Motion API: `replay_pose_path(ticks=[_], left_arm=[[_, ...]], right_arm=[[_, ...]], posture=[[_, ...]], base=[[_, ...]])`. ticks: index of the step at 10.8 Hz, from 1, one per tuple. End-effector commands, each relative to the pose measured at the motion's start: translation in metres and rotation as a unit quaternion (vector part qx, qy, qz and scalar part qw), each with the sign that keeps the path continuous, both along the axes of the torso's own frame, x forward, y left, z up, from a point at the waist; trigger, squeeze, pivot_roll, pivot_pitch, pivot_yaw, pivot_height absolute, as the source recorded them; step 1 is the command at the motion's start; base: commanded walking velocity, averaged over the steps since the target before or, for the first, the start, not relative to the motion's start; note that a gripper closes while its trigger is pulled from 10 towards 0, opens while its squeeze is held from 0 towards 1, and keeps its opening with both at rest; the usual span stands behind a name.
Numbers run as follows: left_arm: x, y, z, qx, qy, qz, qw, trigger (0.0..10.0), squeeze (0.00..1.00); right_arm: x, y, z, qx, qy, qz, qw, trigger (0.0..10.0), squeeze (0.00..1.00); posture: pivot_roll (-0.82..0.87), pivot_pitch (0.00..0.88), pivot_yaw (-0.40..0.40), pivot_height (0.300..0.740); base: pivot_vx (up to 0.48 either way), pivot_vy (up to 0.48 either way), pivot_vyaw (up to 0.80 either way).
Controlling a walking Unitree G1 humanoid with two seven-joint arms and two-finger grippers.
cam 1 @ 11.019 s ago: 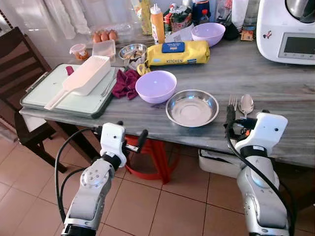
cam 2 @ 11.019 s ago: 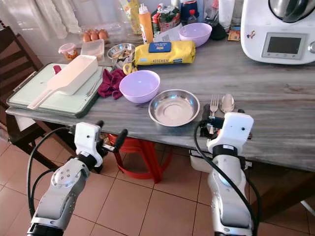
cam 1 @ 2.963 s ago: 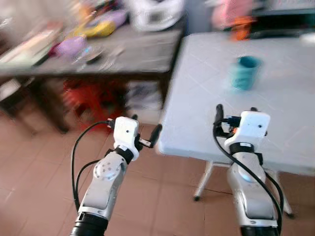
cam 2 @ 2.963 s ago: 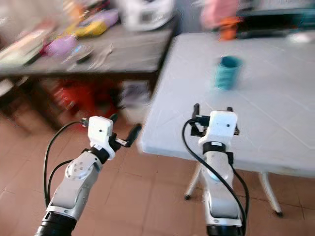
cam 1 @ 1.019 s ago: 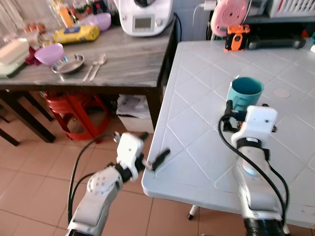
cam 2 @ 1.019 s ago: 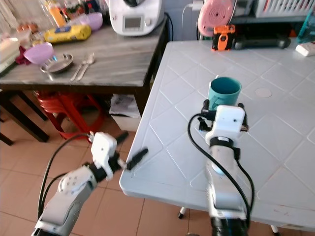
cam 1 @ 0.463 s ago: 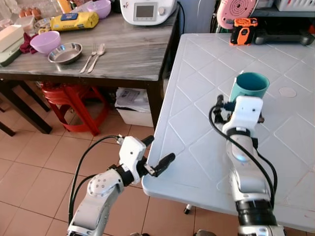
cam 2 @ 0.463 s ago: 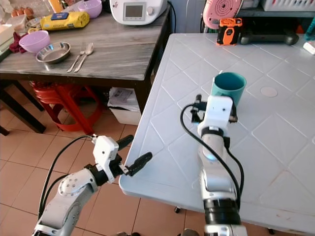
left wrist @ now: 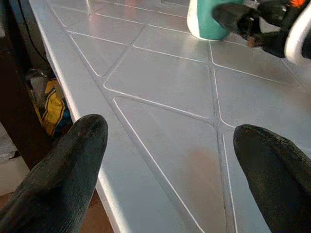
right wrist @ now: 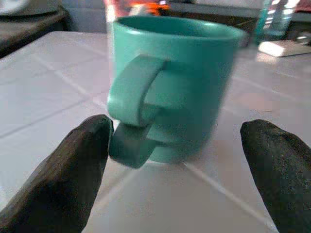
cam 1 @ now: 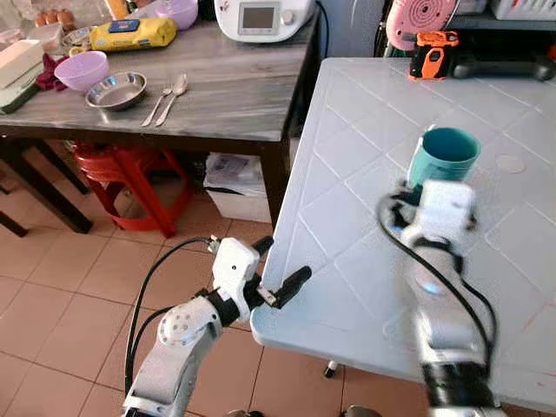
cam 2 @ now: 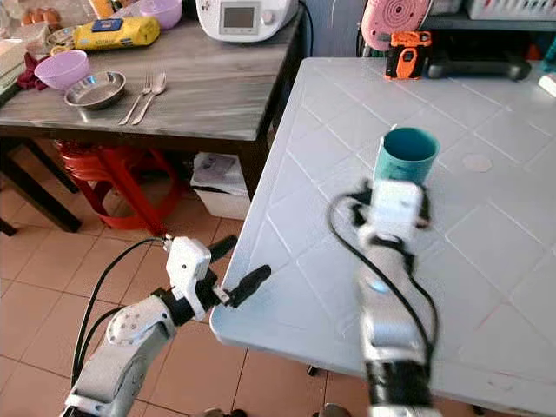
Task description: Setting the table
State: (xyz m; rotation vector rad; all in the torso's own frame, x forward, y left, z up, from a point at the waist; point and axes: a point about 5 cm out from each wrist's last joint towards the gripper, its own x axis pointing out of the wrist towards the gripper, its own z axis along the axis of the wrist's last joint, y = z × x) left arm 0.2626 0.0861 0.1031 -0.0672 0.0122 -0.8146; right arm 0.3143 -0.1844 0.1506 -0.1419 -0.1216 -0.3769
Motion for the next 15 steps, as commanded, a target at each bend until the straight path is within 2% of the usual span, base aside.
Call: replay_pose_path(ticks=[1,2,4,9,10,12,15], left_arm=[[0.001,0.004,-0.001,0.003,0.001,0.009,1.000,10.0,0.00],[0.003,0.003,0.000,0.003,-0.001,0.010,1.000,10.0,0.00],[0.004,0.002,0.001,0.003,-0.002,0.010,1.000,10.0,0.00],[0.008,0.001,-0.001,0.003,-0.001,0.021,1.000,10.0,0.00],[0.009,0.002,-0.001,0.003,0.000,0.023,1.000,10.0,0.00],[0.008,0.001,-0.003,0.002,0.001,0.026,1.000,10.0,0.00],[0.008,0.001,-0.005,0.004,-0.001,0.028,1.000,10.0,0.00]], right_arm=[[-0.003,-0.003,0.005,-0.005,-0.008,-0.010,1.000,10.0,0.00],[-0.008,-0.013,0.004,-0.007,-0.011,-0.023,1.000,10.0,0.00],[-0.012,-0.019,0.004,-0.014,-0.010,-0.031,0.999,10.0,0.00],[0.000,-0.002,0.015,-0.009,-0.025,0.004,1.000,10.0,0.00],[0.001,-0.001,0.016,-0.012,-0.027,0.008,1.000,9.4,0.00],[0.001,-0.001,0.015,-0.009,-0.028,0.011,1.000,0.0,0.00],[-0.001,-0.003,0.015,-0.007,-0.029,0.016,0.999,0.0,0.00]], posture=[[-0.12,0.139,0.128,0.740],[-0.12,0.137,0.135,0.740],[-0.12,0.135,0.142,0.740],[-0.12,0.134,0.138,0.740],[-0.11,0.134,0.136,0.740],[-0.12,0.134,0.131,0.740],[-0.12,0.133,0.130,0.740]], base=[[0.000,0.000,0.00],[0.000,0.000,0.00],[0.000,0.000,0.00],[0.000,0.000,0.00],[0.000,0.000,0.00],[0.000,0.000,0.00],[0.000,0.000,0.00]])
